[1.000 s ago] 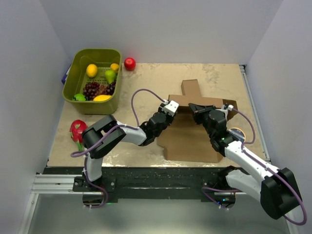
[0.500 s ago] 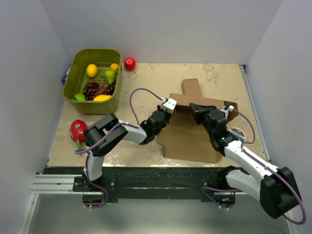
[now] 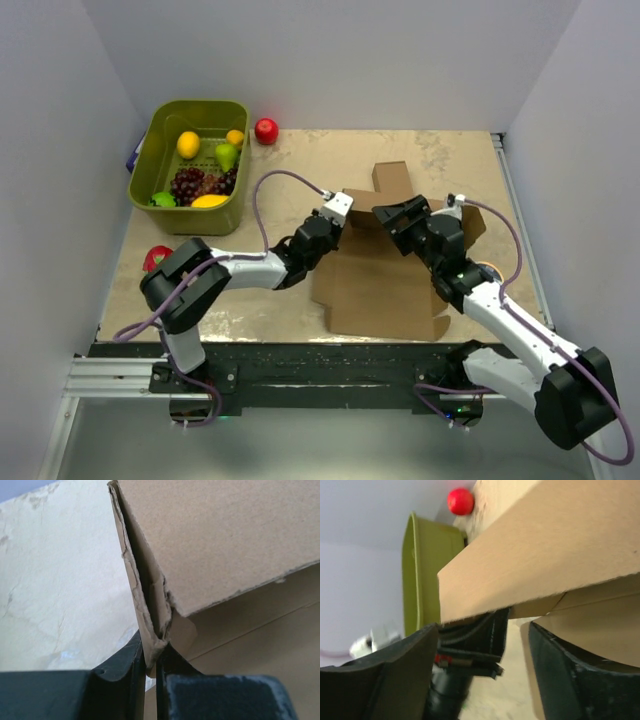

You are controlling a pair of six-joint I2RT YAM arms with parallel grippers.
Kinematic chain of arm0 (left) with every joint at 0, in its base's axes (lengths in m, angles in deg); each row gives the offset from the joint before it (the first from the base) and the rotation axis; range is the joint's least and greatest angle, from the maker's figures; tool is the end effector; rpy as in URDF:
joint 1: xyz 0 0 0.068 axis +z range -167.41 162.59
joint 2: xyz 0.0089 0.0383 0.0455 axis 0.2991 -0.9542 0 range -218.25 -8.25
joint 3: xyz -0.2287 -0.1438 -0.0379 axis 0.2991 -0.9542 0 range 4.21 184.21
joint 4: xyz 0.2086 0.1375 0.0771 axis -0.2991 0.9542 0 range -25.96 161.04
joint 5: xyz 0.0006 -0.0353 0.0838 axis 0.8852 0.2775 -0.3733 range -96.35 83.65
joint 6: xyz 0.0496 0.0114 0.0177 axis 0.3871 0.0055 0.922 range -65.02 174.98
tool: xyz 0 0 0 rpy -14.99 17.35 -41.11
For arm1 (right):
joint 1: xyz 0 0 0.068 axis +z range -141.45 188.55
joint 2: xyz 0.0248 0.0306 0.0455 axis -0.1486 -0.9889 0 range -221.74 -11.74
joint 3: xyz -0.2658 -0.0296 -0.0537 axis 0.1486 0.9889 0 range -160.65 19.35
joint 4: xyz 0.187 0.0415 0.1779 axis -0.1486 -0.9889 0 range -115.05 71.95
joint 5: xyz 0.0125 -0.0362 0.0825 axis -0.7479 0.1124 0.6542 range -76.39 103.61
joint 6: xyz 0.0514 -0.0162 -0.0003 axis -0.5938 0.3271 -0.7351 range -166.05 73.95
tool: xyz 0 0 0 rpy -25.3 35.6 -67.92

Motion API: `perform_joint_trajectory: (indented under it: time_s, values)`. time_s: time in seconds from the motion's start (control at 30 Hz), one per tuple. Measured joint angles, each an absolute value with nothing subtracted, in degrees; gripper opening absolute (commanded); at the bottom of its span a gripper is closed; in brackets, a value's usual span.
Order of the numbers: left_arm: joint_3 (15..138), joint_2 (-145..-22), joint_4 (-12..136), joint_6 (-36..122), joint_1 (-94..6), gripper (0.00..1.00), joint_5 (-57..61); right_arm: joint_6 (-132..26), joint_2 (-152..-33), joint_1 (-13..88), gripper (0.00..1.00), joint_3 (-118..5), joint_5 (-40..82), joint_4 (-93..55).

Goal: Fold the paper box

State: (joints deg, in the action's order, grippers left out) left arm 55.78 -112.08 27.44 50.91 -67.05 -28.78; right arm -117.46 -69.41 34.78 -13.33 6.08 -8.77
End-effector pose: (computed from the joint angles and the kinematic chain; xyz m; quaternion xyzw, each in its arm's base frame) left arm 0.2586 -0.2834 0.1840 0.1944 0.7661 -0.1295 0.5987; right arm 0.2096 0.0982 0.2580 0.3421 0.7191 0.4191 0.4361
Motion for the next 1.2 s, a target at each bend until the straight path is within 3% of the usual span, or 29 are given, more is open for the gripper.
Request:
perform_joint_trajectory:
  time_s: [0.1,0.37,0.63,0.83,1.03,1.2]
  values:
    - [55.06,-108.65,33.7,49.49,-65.33,0.0,-27.52,-109.18,-67.75,34.78,0.86,-17.42,8.29,-13.1]
    - [51.56,-99.51,47.4,45.64,-60.06,0.0,-22.69,-88.94,-63.49,34.85,0.86,-27.71,8.04,-30.28]
    - [49.4,-94.09,54.68,45.55,-56.78,0.0,-20.81,-77.77,-61.3,34.85,0.88,-29.88,-2.03,-44.26]
    - [49.31,-92.58,57.39,46.21,-54.18,0.0,-18.51,-75.26,-59.57,34.85,0.91,-29.66,-8.63,-46.38]
    - [49.31,-92.3,58.57,47.02,-53.46,0.0,-16.87,-75.02,-66.61,34.83,0.89,-27.32,-14.12,-45.79]
    - [49.16,-91.49,58.96,47.48,-53.35,0.0,-16.02,-74.45,-69.58,34.83,0.8,-21.99,-16.13,-42.19]
